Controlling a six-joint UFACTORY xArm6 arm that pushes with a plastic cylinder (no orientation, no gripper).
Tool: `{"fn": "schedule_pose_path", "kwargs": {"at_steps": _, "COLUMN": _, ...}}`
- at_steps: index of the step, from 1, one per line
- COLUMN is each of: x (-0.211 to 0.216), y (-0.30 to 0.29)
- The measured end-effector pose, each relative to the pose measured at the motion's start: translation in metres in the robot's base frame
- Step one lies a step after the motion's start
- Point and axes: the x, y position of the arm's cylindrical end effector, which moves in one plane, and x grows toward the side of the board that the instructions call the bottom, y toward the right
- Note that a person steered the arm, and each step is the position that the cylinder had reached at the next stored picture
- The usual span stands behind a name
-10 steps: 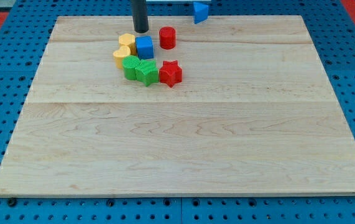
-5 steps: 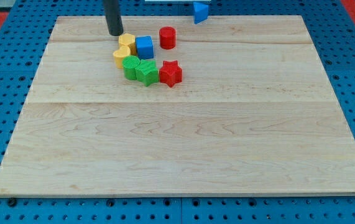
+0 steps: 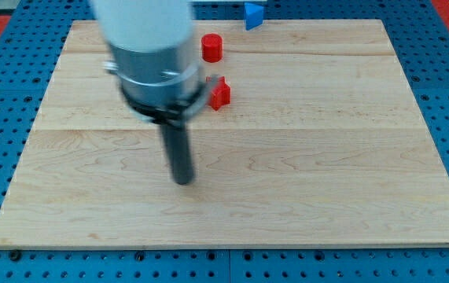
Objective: Point your arm at red star
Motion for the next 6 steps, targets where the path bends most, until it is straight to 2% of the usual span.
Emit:
{"fn": "schedule_pose_path", "kwargs": {"at_steps": 1, "x": 0.002, "y": 0.112}}
{"fn": "schedule_pose_path", "kwargs": {"at_steps": 2, "x": -0.047, "y": 0.154}}
{"fn": "schedule_pose_path", "kwargs": {"at_steps": 4, "x": -0.135, "y": 0.123}}
{"fn": "schedule_pose_path", "kwargs": {"at_steps": 5, "x": -0.161, "y": 0.102}}
{"fn": "schedule_pose_path", "kwargs": {"at_steps": 6, "x": -0.178, "y": 0.051}}
